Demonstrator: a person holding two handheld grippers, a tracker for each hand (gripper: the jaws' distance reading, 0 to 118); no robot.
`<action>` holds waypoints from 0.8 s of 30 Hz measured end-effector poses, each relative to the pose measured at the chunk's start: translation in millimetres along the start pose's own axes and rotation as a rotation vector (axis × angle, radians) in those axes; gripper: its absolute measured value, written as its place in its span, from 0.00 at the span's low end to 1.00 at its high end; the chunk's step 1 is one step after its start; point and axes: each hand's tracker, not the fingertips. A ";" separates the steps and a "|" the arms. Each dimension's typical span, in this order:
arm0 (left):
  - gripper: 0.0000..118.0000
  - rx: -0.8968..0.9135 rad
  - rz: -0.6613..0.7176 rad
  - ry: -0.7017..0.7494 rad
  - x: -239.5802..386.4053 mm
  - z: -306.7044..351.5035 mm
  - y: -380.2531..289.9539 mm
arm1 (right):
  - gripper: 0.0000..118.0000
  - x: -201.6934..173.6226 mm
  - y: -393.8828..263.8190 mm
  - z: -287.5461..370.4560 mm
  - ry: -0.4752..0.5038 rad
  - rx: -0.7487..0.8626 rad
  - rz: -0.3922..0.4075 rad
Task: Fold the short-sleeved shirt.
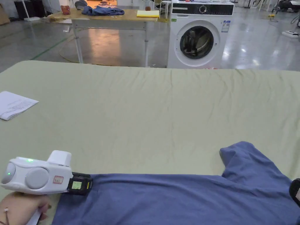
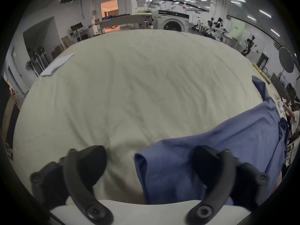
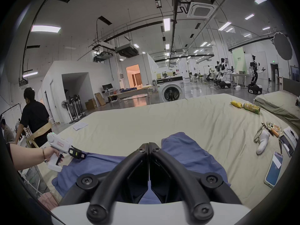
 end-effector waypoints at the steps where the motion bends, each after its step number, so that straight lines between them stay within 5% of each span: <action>1: 0.76 0.022 -0.016 0.008 3.5 8.6 -0.9 | 0.00 2.8 0.8 -3.6 -0.007 -0.005 0.005; 2: 0.64 0.061 -0.055 0.004 7.6 16.6 -3.0 | 0.00 1.1 -0.4 -4.2 -0.010 -0.009 0.009; 4: 0.11 0.098 -0.121 -0.011 14.8 32.4 -7.9 | 0.00 9.7 2.9 -13.3 0.000 -0.019 -0.001; 5: 0.00 0.087 -0.094 -0.068 16.1 36.6 -7.6 | 0.00 15.2 6.4 -19.9 0.006 -0.025 -0.006; 10: 0.00 0.300 0.021 -0.106 20.5 89.6 -1.5 | 0.00 70.4 34.9 -91.4 -0.037 -0.173 -0.056; 14: 0.00 0.313 0.025 -0.122 25.0 116.4 -3.0 | 0.04 125.8 39.0 -180.7 -0.056 -0.446 -0.224; 17: 0.00 0.301 0.005 -0.122 27.9 121.0 -6.8 | 0.96 143.6 30.1 -234.3 -0.150 -0.603 -0.177; 22: 0.00 0.279 0.010 -0.109 26.6 121.5 -8.3 | 0.91 167.9 4.1 -288.1 -0.254 -0.706 -0.094; 24: 0.00 0.272 0.024 -0.112 24.2 119.9 -8.3 | 0.74 175.8 -8.8 -300.7 -0.250 -0.831 -0.094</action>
